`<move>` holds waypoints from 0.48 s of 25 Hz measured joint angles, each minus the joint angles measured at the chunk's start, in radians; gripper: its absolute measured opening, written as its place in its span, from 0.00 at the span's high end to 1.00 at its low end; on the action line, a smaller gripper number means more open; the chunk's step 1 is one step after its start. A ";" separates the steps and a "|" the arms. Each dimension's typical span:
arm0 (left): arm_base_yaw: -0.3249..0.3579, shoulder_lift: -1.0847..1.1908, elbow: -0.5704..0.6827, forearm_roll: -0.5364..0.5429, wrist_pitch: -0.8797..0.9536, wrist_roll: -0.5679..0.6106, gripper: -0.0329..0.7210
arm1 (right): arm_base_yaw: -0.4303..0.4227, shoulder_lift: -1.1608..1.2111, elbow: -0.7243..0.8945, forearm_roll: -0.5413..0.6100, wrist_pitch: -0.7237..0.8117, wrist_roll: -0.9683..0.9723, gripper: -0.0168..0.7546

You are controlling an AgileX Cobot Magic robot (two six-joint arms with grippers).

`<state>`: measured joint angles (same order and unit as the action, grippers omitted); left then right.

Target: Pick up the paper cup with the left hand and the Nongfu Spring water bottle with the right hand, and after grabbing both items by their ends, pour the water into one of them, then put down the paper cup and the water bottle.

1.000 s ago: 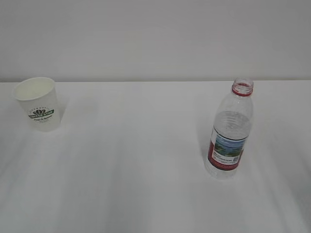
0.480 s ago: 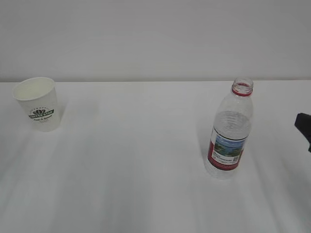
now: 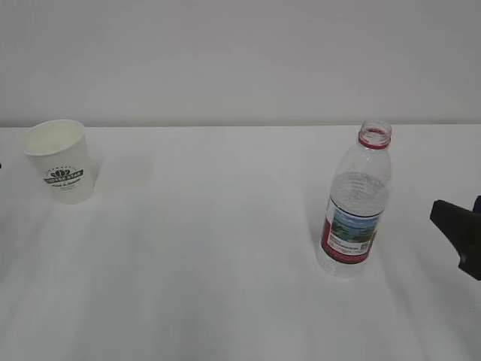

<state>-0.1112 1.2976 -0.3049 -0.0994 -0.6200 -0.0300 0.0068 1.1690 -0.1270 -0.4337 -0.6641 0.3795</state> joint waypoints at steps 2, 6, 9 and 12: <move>0.000 0.021 0.017 0.000 -0.036 0.000 0.35 | 0.000 0.000 0.004 -0.036 -0.007 0.000 0.36; 0.000 0.055 0.023 0.024 -0.049 0.000 0.35 | 0.000 0.010 0.010 -0.084 -0.027 0.000 0.36; 0.000 0.074 0.023 0.035 -0.049 0.000 0.35 | 0.000 0.034 0.010 -0.112 -0.048 0.000 0.36; 0.000 0.094 0.043 0.036 -0.075 -0.004 0.36 | 0.000 0.063 0.010 -0.152 -0.054 0.000 0.36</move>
<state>-0.1112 1.3911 -0.2622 -0.0635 -0.6953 -0.0341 0.0068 1.2325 -0.1175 -0.5859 -0.7177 0.3795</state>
